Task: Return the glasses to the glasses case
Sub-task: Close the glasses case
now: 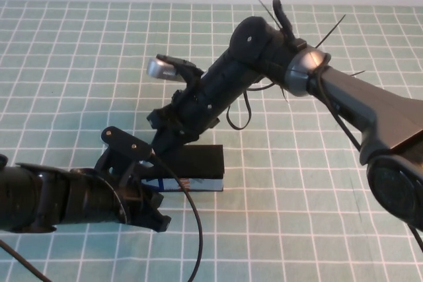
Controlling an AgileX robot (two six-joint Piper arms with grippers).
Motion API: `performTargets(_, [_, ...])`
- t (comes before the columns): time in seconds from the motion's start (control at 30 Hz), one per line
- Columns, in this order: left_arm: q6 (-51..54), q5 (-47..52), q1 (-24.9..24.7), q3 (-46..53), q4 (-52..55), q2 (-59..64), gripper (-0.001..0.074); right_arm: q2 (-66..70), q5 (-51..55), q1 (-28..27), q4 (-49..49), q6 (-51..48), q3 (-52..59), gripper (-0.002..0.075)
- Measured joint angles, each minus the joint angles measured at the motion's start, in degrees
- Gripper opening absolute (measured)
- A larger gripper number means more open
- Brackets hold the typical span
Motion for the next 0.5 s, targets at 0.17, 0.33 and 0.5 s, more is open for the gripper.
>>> performTargets(0.17, [0.00,0.00,0.00,0.00,0.00,0.00,0.0001,-0.12,0.00,0.63,-3.85,0.49,0.00,-0.0011])
performTargets(0.33, [0.00,0.22,0.00,0.00,0.00,0.00,0.0002,-0.32,0.00,0.66,-3.96,-0.70,0.00,-0.0011])
performTargets(0.5, [2.77,3.55,0.00,0.13,0.15,-1.40,0.0002,-1.89,0.48,0.25,-5.29,-2.49,-1.94,-0.0011])
